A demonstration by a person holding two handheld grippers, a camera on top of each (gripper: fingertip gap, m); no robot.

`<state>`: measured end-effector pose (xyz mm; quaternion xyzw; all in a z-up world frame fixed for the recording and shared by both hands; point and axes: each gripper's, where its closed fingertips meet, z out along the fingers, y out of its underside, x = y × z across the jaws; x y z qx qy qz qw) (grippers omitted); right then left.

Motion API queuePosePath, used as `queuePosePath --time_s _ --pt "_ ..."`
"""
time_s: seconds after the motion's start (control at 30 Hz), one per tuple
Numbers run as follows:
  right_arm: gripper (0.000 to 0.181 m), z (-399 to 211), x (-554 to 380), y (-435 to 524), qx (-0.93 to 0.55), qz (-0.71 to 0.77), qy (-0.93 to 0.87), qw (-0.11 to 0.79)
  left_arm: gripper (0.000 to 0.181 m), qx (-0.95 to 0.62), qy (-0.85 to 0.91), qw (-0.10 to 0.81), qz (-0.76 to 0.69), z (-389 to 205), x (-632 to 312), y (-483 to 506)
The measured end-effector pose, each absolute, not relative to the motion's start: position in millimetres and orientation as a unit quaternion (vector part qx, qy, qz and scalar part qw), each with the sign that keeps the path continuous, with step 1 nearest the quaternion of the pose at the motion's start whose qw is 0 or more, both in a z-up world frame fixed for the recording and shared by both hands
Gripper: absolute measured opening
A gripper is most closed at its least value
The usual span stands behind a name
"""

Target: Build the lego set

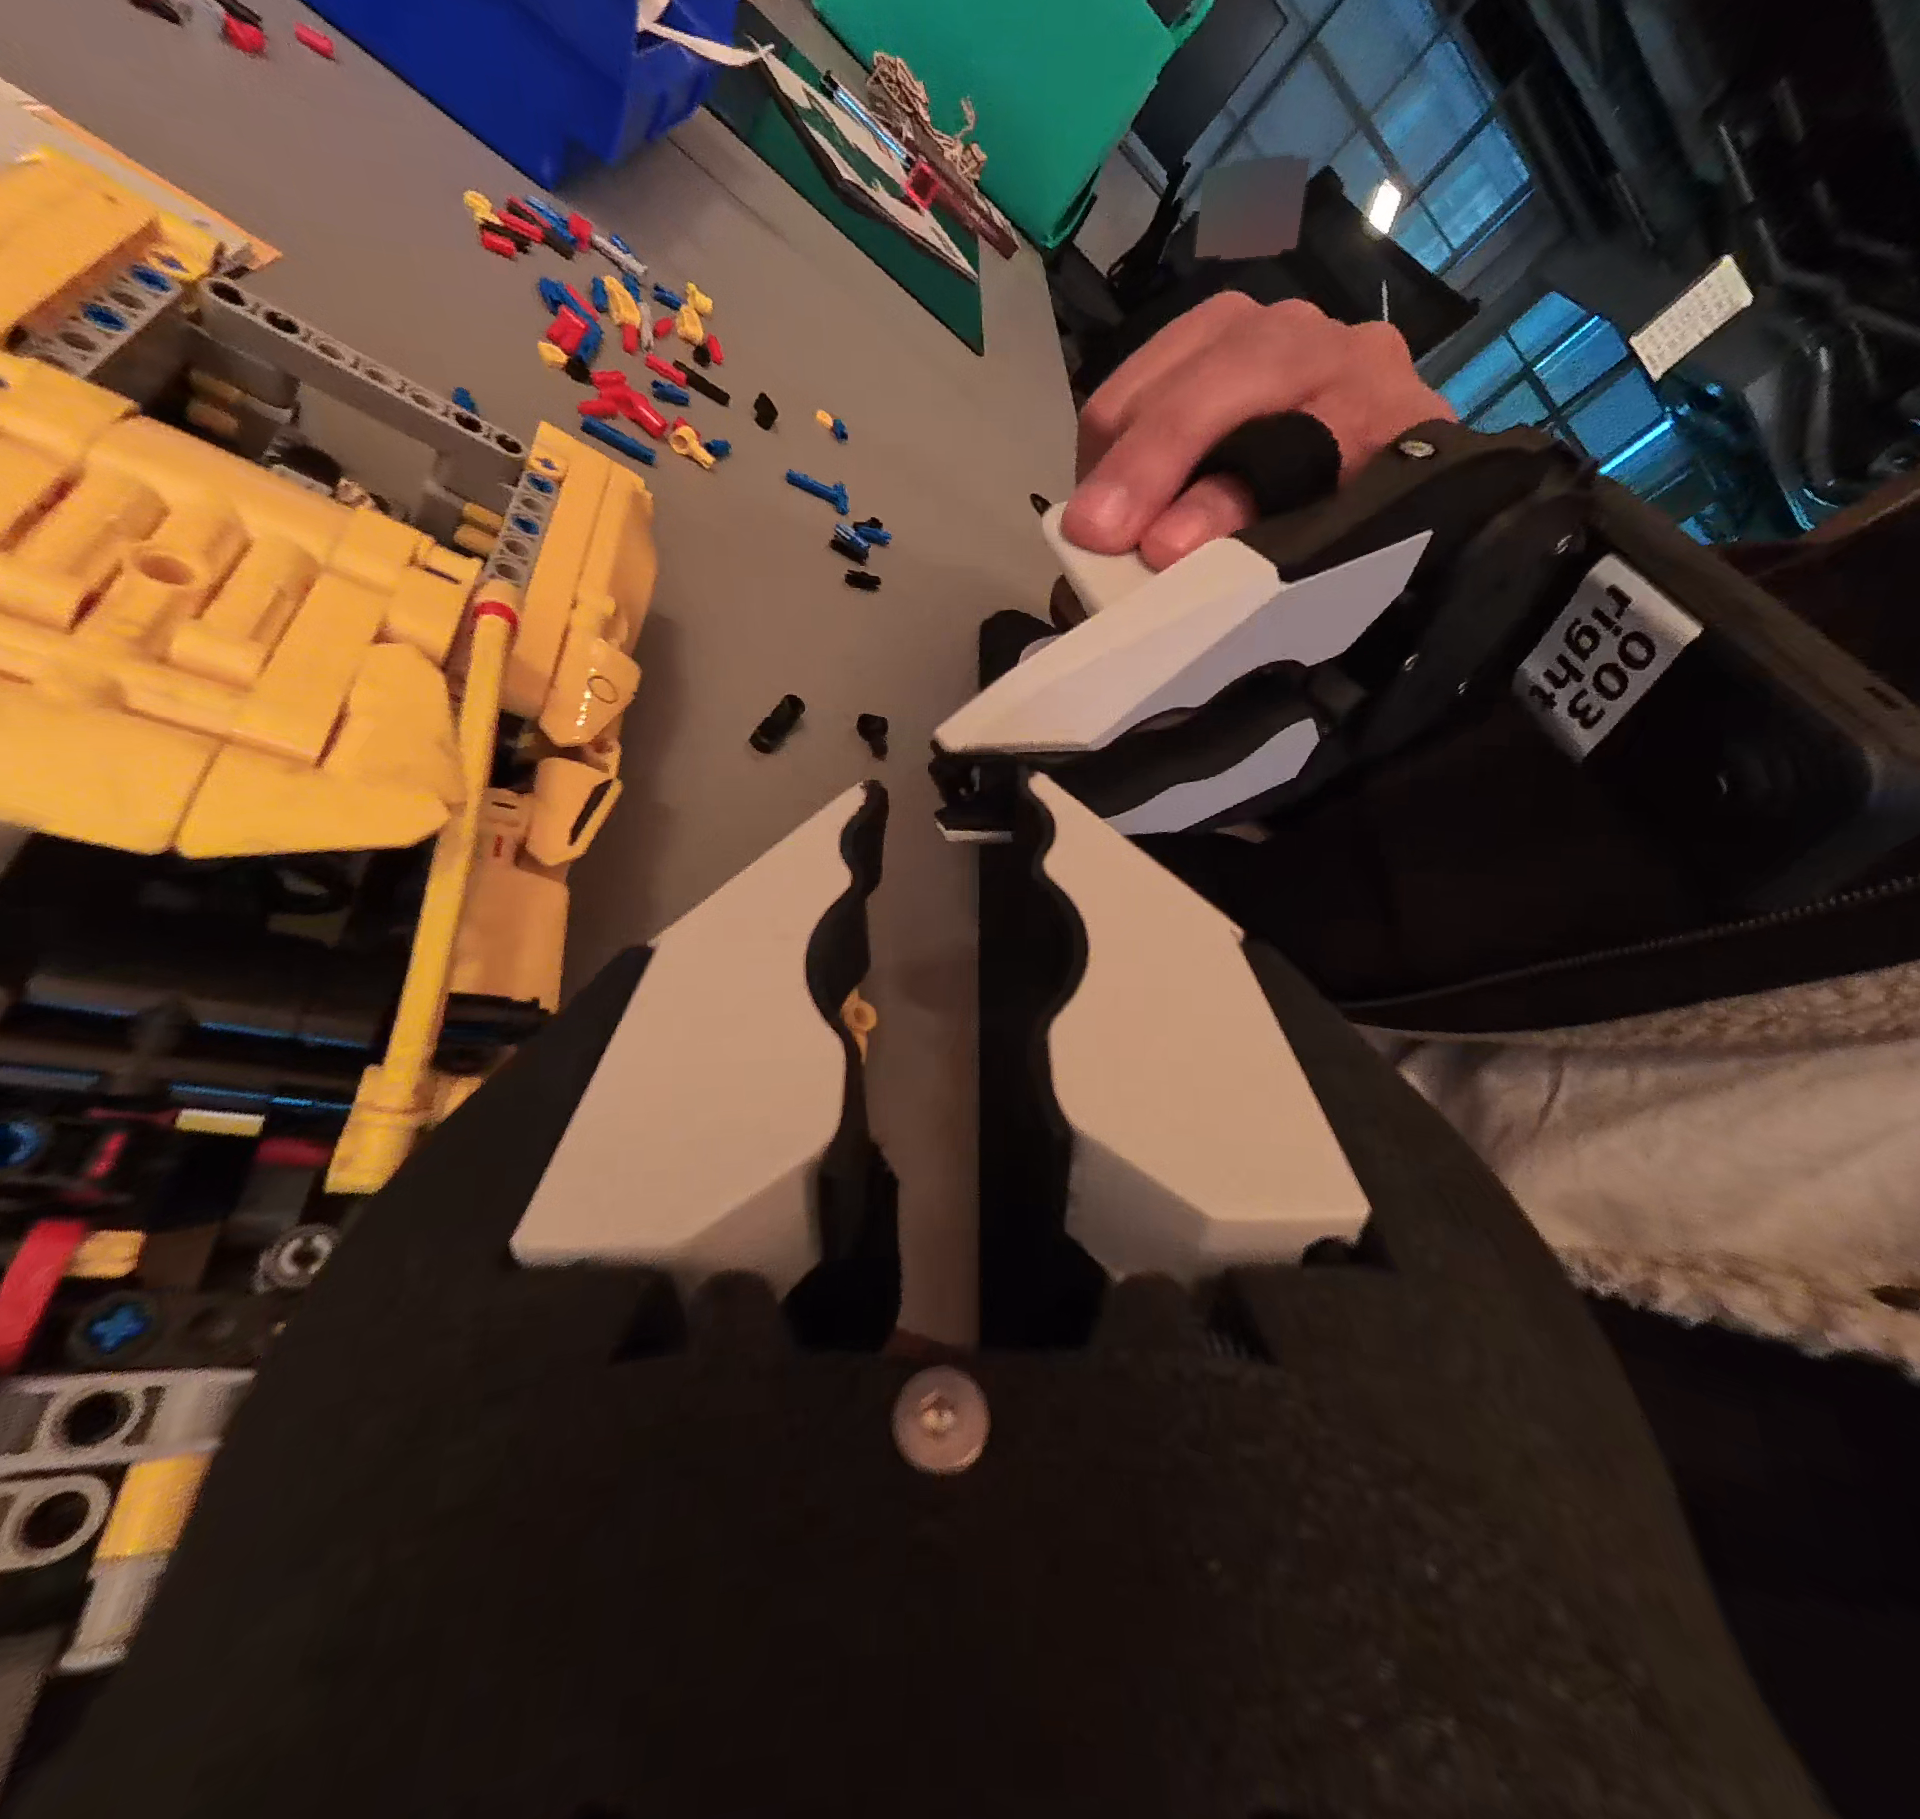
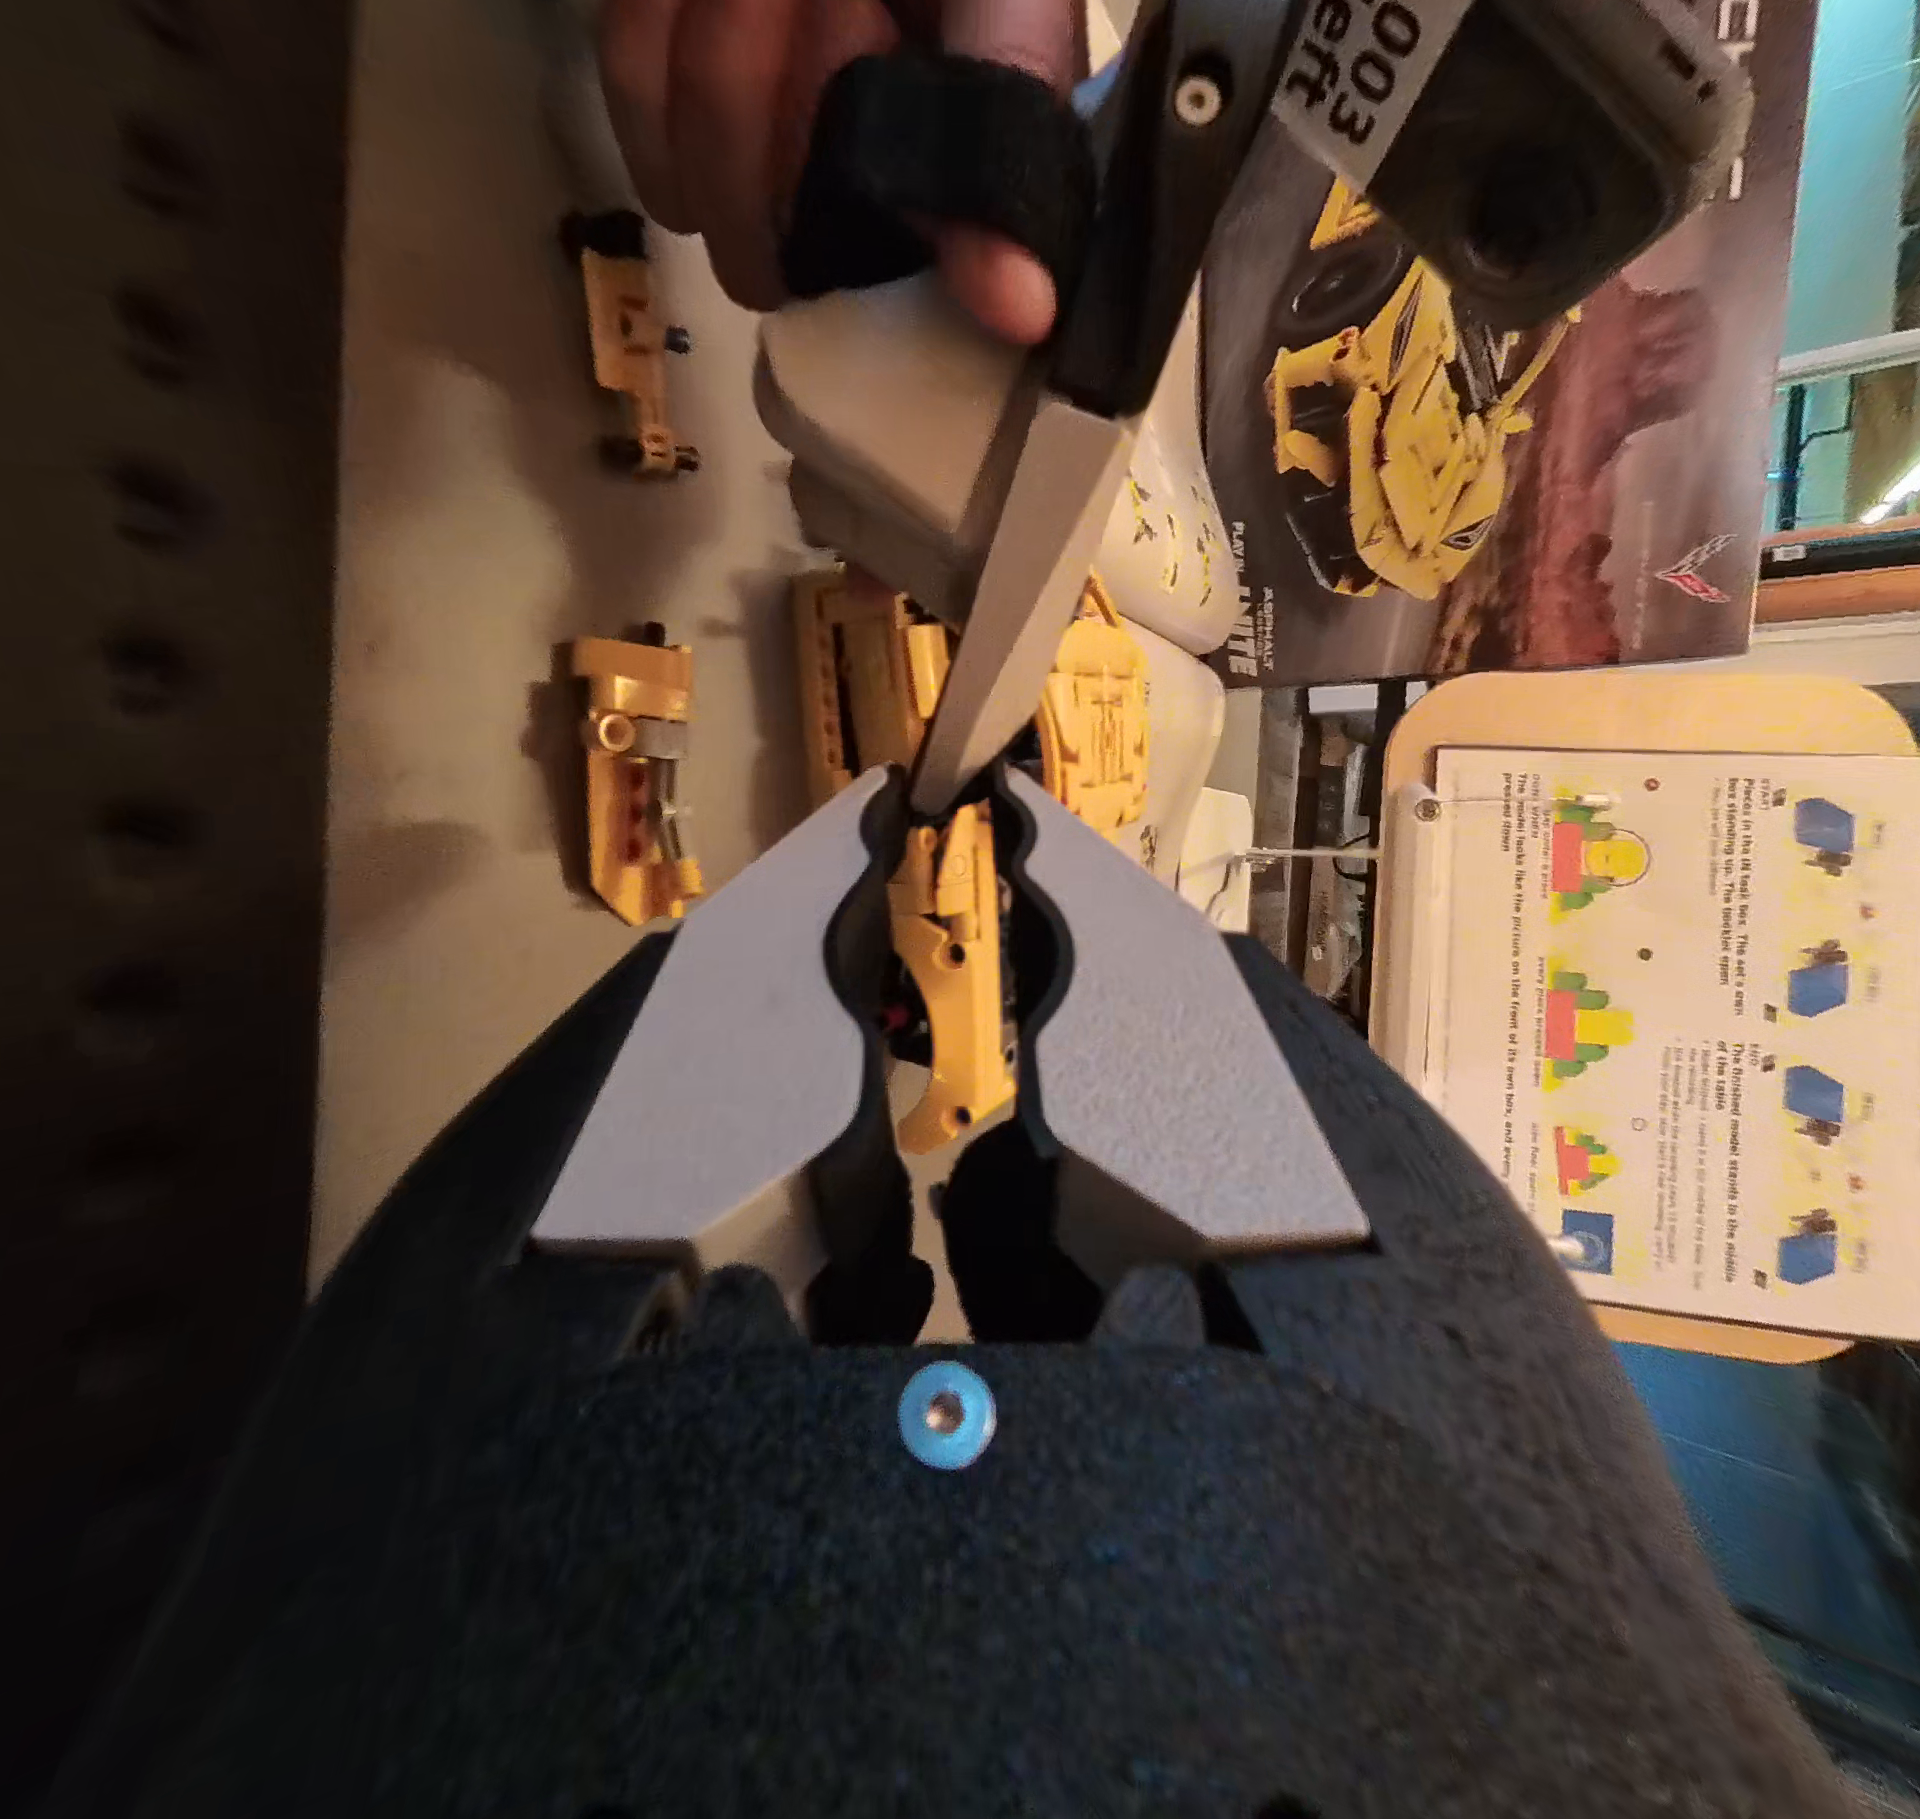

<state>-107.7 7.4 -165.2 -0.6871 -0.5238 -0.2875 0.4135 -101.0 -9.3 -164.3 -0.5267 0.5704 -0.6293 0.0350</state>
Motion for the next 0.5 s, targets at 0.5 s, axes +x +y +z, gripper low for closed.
queuePosePath --time_s 0.5 --pt "0.024 -119 -110 -3 -0.727 -0.076 -0.323 0.601 0.005 -0.44 0.569 0.103 -0.687 -125 -111 -12"
